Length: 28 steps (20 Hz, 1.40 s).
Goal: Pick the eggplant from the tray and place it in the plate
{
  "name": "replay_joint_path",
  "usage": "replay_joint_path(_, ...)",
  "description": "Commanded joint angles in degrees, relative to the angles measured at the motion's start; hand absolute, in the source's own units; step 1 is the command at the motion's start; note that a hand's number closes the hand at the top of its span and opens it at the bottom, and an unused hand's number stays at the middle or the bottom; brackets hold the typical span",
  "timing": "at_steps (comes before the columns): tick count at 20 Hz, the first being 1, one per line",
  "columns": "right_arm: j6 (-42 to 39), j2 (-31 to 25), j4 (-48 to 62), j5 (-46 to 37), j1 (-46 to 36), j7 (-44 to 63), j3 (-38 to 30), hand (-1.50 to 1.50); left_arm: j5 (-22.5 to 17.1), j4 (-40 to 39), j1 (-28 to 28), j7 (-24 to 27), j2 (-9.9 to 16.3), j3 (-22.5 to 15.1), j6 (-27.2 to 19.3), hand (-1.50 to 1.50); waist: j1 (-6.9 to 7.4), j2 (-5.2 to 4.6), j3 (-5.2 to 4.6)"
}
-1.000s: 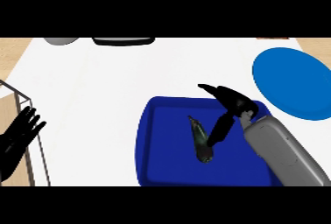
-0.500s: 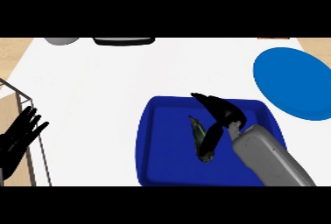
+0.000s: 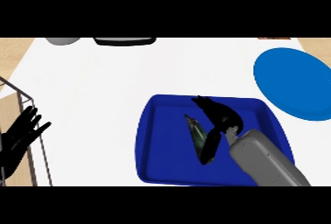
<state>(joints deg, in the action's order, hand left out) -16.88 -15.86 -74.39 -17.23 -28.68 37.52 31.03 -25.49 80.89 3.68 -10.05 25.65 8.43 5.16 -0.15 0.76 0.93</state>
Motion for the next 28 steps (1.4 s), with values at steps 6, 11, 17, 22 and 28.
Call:
replay_joint_path(6,-1.22,2.57,3.53,-1.73,1.68,-0.11,2.77,-1.5,8.73,2.83,-1.25,0.21,-11.08,-12.58,-6.28,0.0,-0.78,-1.0,-0.88)
replay_joint_path(11,-1.93,0.04,4.72,-4.8,0.56,-6.37,4.16,1.5,9.09,4.26,-0.84,-1.07,-10.38,-12.66,-6.03,0.0,-0.2,-1.03,-0.82)
replay_joint_path(17,-0.21,0.85,5.74,-7.53,-0.03,-8.44,4.63,1.5,8.67,3.49,-2.61,-2.37,-9.27,-11.5,-5.42,0.0,-0.39,-0.96,-0.86)
replay_joint_path(22,9.5,-0.79,-1.48,-13.45,1.59,-10.21,4.39,1.5,7.52,3.39,-1.87,-3.27,-9.0,-9.81,-4.71,0.0,-2.07,-0.44,-0.84)
replay_joint_path(28,25.36,-2.51,-15.44,-22.36,7.46,-13.41,5.45,1.5,6.06,2.96,2.34,-1.8,-8.48,-5.85,-2.41,0.0,-5.15,0.27,-0.83)
